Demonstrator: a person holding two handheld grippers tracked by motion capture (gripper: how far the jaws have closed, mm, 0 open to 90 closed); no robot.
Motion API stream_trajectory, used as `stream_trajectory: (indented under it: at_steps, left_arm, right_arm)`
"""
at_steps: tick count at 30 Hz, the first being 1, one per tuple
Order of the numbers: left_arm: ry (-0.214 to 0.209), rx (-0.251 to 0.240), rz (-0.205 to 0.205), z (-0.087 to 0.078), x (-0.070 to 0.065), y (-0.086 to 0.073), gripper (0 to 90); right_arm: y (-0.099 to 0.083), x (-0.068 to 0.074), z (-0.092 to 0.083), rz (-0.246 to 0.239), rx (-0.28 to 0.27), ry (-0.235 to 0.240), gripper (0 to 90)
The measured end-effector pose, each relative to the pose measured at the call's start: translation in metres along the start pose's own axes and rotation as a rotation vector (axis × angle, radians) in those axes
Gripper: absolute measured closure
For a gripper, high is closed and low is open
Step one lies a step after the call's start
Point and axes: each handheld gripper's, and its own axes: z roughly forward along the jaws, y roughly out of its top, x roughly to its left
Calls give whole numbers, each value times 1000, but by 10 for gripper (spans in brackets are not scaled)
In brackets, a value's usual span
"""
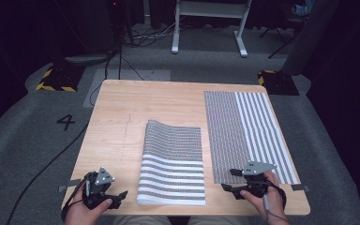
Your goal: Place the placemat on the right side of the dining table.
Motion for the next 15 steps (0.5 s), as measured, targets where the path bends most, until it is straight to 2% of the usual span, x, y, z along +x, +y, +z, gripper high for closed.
stream_trajectory:
  at_steps: [1, 2, 4, 6, 7, 8, 9, 10, 11, 14, 15]
  left_arm:
    - [0, 0, 0, 0, 0, 0, 194]
    - [9, -6, 2, 3, 2, -2, 193]
    - [3, -18, 3, 7, 4, -4, 192]
    - [-27, -26, 19, 12, 7, -7, 180]
    - [-27, -26, 19, 12, 7, -7, 175]
    - [-16, -21, 21, 16, 9, -9, 175]
    - [-16, -21, 21, 16, 9, -9, 175]
    - [9, -37, 25, 20, 11, -11, 170]
    - [25, -43, 16, 21, 12, -11, 156]
    - [25, -59, 18, 22, 14, -12, 156]
    - [31, -83, 10, 23, 16, -13, 150]
  right_arm:
    - [0, 0, 0, 0, 0, 0, 310]
    - [-2, 4, 5, -31, 0, 17, 306]
    - [-3, 8, 10, -50, 6, 38, 315]
    - [-6, 10, 15, -73, 12, 63, 347]
    - [-6, 10, 15, -73, 12, 63, 347]
    - [-10, 12, 20, -89, 13, 93, 401]
    - [-10, 12, 20, -89, 13, 93, 401]
    - [-14, 12, 25, -98, 13, 105, 433]
    - [-15, 12, 26, -101, 12, 101, 433]
    - [-17, 11, 29, -97, -3, 104, 441]
    - [-17, 11, 28, -111, -1, 99, 449]
